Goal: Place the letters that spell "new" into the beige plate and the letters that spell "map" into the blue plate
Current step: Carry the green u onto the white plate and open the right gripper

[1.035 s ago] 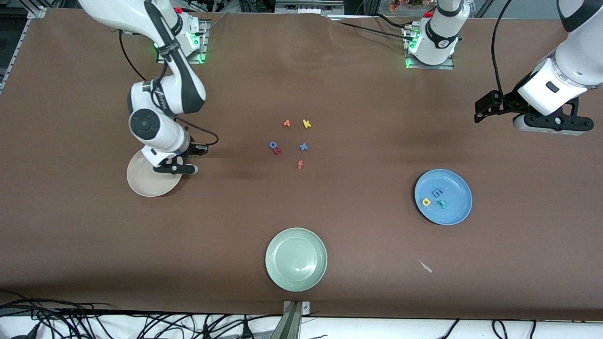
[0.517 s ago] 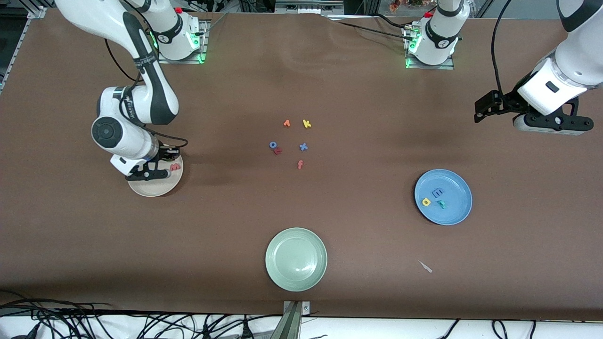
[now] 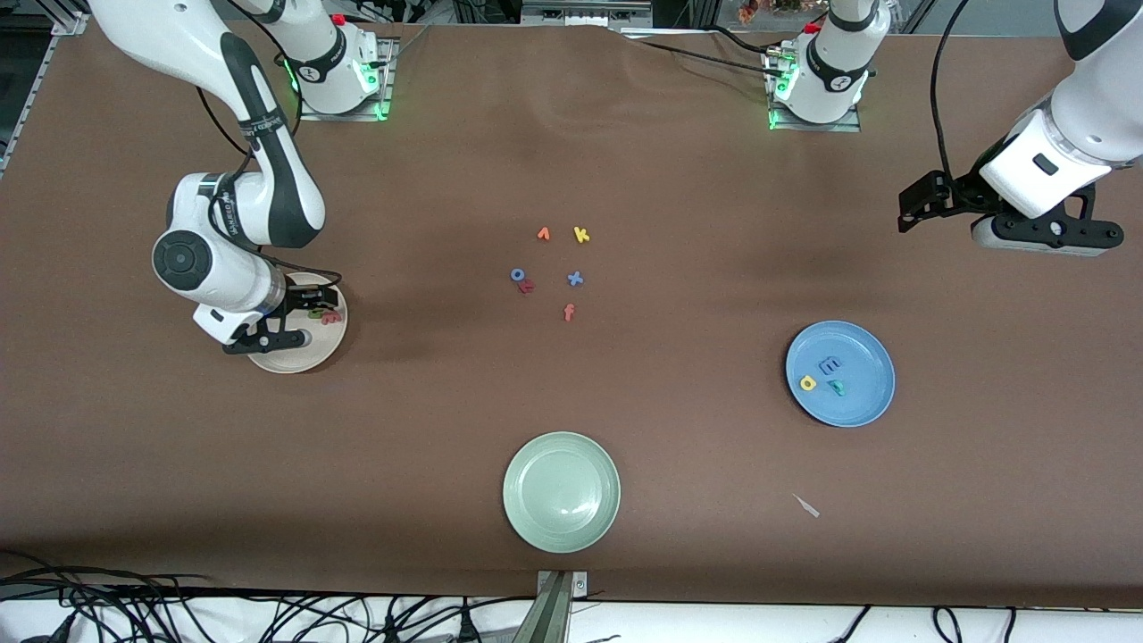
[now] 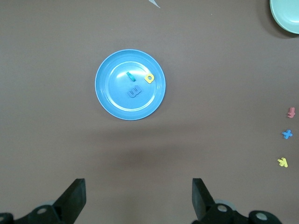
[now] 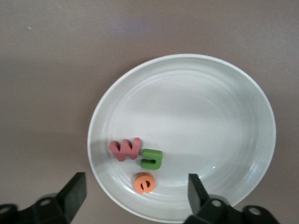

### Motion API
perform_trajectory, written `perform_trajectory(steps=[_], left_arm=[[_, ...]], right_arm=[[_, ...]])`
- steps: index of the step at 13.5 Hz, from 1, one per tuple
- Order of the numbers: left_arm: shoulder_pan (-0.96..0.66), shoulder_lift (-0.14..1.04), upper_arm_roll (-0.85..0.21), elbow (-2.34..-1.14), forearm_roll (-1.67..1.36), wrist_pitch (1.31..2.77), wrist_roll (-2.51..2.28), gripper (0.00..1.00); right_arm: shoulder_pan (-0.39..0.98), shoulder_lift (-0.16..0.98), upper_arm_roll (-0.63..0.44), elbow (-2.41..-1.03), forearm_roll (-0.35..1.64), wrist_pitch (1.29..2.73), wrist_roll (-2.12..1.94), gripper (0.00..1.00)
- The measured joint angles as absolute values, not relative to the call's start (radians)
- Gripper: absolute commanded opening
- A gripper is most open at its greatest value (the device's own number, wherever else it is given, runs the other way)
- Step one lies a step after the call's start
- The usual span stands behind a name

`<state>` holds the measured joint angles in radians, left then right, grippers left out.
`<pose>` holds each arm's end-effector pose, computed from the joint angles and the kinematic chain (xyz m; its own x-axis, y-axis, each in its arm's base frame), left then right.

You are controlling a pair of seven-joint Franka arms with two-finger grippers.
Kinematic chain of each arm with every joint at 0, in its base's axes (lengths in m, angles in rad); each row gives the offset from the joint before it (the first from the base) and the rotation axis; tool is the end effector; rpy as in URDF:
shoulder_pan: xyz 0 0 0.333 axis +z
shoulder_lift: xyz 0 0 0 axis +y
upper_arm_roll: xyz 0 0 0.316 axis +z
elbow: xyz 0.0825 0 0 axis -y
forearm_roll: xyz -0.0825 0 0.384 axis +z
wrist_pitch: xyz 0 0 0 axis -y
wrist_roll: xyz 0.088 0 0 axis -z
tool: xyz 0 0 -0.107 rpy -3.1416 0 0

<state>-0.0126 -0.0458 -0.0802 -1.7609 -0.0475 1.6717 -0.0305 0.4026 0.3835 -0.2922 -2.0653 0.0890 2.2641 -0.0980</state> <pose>0.5403 -0.0558 0.5682 0.9974 -0.0572 -0.0449 -0.0553 -0.9976 0.0420 0.5680 0.0667 0.2399 0.9742 0.1511 -0.1677 0.1588 -0.9867 0.0337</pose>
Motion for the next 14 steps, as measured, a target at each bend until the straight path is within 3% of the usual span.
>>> perform_trajectory(steps=[9,14], left_arm=[[-0.013,-0.046,-0.081,-1.761,-0.047,1.657,-0.031,1.0],[-0.013,-0.046,-0.079,-1.761,-0.048,1.656,-0.031,1.0]], right_arm=[[0.431,0.379,-0.24,-1.744,0.09,1.755,-0.038,1.0],[0.431,0.375,-0.242,-1.59,0.089,1.604,-0.038,1.0]])
